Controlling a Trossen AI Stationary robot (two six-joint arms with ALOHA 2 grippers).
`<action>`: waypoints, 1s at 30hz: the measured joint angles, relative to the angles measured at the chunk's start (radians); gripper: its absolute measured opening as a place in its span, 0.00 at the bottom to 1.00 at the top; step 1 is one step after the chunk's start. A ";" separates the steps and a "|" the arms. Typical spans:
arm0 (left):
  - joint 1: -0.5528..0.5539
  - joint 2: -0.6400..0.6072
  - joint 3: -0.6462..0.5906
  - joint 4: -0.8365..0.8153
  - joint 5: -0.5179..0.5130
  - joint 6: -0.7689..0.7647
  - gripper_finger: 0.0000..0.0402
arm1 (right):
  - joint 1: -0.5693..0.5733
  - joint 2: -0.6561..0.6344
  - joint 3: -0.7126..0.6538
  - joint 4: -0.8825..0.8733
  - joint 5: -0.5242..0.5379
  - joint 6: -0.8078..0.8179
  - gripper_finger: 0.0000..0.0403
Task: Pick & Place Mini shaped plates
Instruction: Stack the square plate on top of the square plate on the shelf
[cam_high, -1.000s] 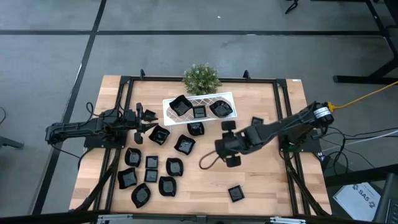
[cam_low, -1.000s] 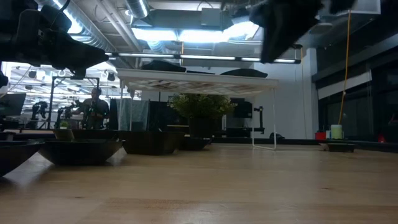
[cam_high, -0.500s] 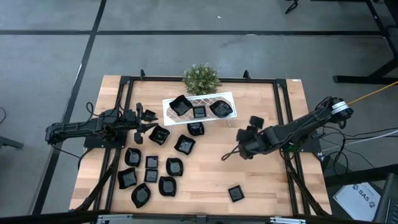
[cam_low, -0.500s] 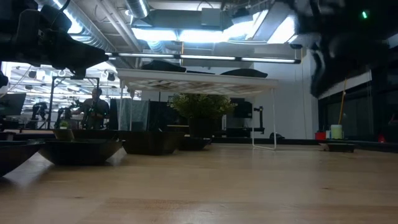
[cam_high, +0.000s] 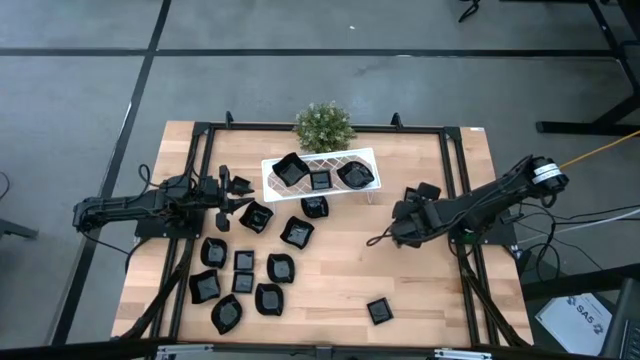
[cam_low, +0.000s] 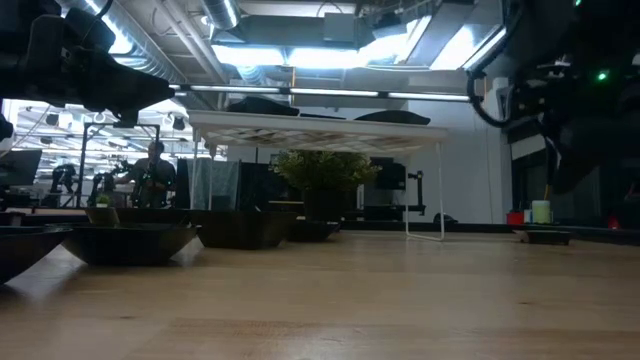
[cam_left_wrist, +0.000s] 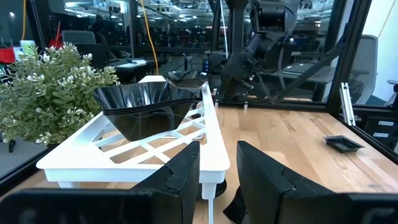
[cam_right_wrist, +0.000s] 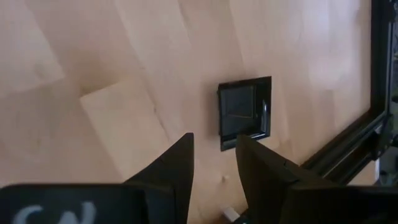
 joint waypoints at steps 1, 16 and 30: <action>0.000 0.000 0.000 0.000 0.000 0.000 0.25 | -0.009 0.000 -0.009 0.002 -0.001 0.000 0.30; 0.000 0.000 0.000 0.000 0.000 0.000 0.25 | -0.116 0.000 -0.117 0.153 -0.019 -0.130 0.30; 0.000 0.000 0.000 0.000 0.000 0.000 0.25 | -0.261 0.000 -0.117 0.217 -0.159 -0.249 0.30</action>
